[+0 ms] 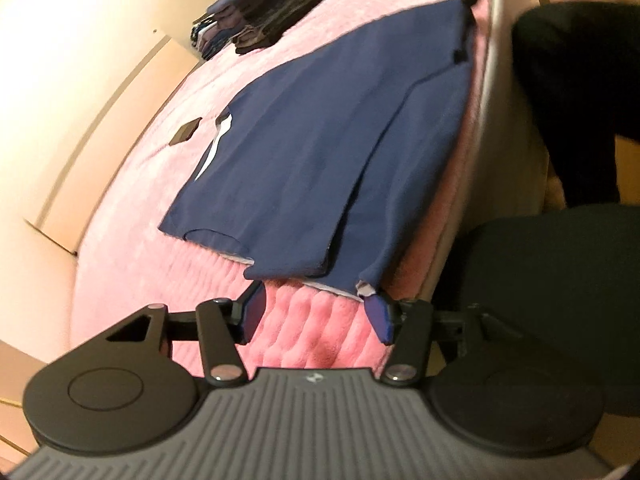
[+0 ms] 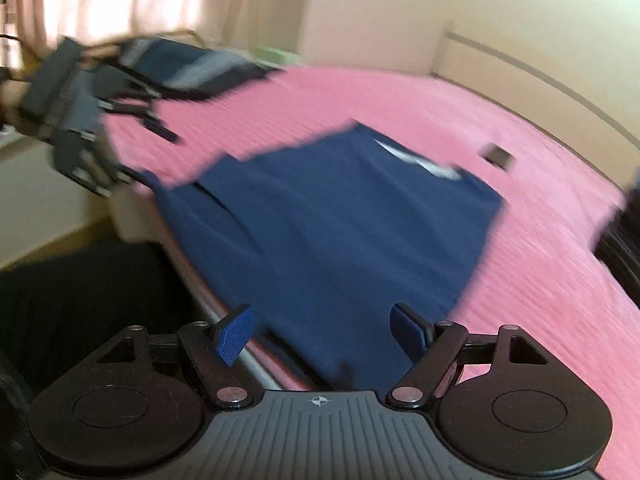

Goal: Fold clothes

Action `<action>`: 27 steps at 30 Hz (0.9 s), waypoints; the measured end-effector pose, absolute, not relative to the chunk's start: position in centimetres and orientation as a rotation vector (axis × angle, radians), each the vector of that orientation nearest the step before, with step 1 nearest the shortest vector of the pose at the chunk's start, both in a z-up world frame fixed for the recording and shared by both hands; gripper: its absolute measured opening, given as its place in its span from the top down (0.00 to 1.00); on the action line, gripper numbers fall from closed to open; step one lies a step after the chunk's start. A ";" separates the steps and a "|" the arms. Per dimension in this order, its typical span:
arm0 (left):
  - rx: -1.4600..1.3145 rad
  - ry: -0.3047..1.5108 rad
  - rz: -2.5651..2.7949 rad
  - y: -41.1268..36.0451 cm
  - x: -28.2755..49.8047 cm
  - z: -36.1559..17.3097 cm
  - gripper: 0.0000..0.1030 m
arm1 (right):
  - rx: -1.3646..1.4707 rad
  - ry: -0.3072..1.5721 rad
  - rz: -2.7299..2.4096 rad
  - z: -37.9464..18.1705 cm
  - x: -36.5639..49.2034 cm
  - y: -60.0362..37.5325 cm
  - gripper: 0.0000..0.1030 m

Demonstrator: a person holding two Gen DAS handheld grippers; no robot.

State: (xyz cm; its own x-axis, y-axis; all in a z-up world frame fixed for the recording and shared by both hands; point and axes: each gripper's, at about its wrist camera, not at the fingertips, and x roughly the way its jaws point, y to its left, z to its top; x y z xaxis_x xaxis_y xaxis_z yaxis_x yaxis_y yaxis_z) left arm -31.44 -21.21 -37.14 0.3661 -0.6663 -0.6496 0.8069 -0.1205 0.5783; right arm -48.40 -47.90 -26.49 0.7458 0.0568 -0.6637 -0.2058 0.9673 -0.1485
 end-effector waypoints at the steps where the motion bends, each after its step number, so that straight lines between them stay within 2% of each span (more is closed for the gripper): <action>1: 1.120 0.163 -1.269 -21.2 -31.4 -37.1 0.51 | -0.235 0.704 0.185 -26.5 -47.7 -46.8 0.25; 6: 1.068 0.194 -1.290 -21.3 -31.2 -36.8 0.51 | -0.359 0.685 0.375 -28.6 -43.1 -40.9 0.26; 8: 1.040 0.206 -1.301 -21.2 -31.0 -36.6 0.51 | -0.434 0.695 0.426 -29.7 -41.5 -38.8 0.42; 10: 1.015 0.216 -1.310 -21.2 -30.8 -36.3 0.51 | -0.527 0.707 0.452 -30.9 -40.4 -37.1 0.44; 12: 1.005 0.219 -1.321 -21.1 -30.8 -36.2 0.51 | -0.607 0.723 0.454 -32.0 -39.4 -36.1 0.72; 13: 1.010 0.215 -1.327 -21.0 -30.7 -36.2 0.50 | -0.638 0.730 0.450 -32.4 -39.0 -35.7 0.99; 18: 1.107 0.131 -1.329 -21.0 -30.8 -37.2 0.41 | -0.570 0.719 0.423 -30.4 -38.9 -37.1 0.99; 27: 1.278 -0.056 -1.372 -23.8 -29.7 -38.6 0.44 | -0.495 0.684 0.386 -27.8 -38.9 -38.8 0.99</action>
